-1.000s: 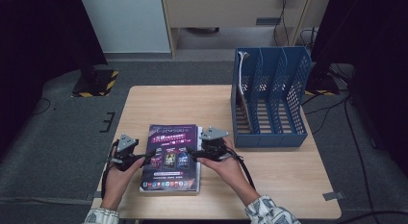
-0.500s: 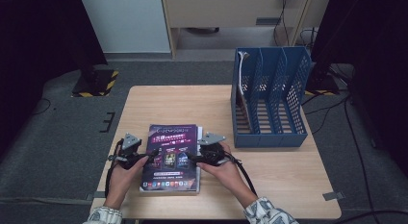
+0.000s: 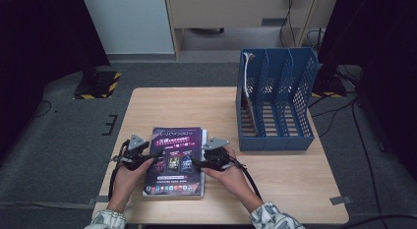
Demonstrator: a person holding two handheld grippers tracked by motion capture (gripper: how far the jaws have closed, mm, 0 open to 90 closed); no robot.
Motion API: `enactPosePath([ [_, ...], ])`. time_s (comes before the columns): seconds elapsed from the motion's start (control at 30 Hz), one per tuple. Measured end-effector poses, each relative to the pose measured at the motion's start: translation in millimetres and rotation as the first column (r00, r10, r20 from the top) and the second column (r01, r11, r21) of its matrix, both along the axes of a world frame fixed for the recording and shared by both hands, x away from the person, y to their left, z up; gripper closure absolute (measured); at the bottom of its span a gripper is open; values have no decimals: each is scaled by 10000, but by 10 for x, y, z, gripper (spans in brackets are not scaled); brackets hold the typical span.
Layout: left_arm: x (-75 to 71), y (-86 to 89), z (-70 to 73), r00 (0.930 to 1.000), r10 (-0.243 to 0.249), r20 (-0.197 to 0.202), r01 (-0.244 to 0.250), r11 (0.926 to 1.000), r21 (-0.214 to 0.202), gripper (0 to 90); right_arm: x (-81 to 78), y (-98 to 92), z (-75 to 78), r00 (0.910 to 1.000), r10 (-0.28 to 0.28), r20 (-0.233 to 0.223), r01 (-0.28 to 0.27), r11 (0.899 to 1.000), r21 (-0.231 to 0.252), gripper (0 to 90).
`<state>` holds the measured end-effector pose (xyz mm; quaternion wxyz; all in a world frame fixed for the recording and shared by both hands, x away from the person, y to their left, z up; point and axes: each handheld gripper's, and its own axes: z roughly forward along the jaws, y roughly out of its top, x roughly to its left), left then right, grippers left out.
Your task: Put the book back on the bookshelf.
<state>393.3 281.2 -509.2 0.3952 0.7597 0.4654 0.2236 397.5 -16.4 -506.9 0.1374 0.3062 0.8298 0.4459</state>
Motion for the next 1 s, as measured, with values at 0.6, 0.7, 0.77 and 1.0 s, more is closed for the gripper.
enactPosePath([
  [0.6, 20, -25, -39, 9997, -191, -181, 191, 9998, -10, 325, 19, -35, -24, 9998, -106, -197, 103, 9998, -166, 276],
  [0.7, 12, -28, -34, 9996, -206, -197, 207, 9998, 22, 327, 25, -41, -23, 9997, -117, -209, 114, 9998, -165, 262],
  [0.77, 6, -46, -15, 9996, -241, -134, 244, 9994, 250, 333, 29, -49, -18, 9996, -157, -231, 154, 9998, -125, 255],
  [1.0, 3, -62, -5, 9996, -254, -149, 259, 9989, 386, 328, 46, -71, -33, 9990, -198, -397, 190, 9996, -223, 227],
])
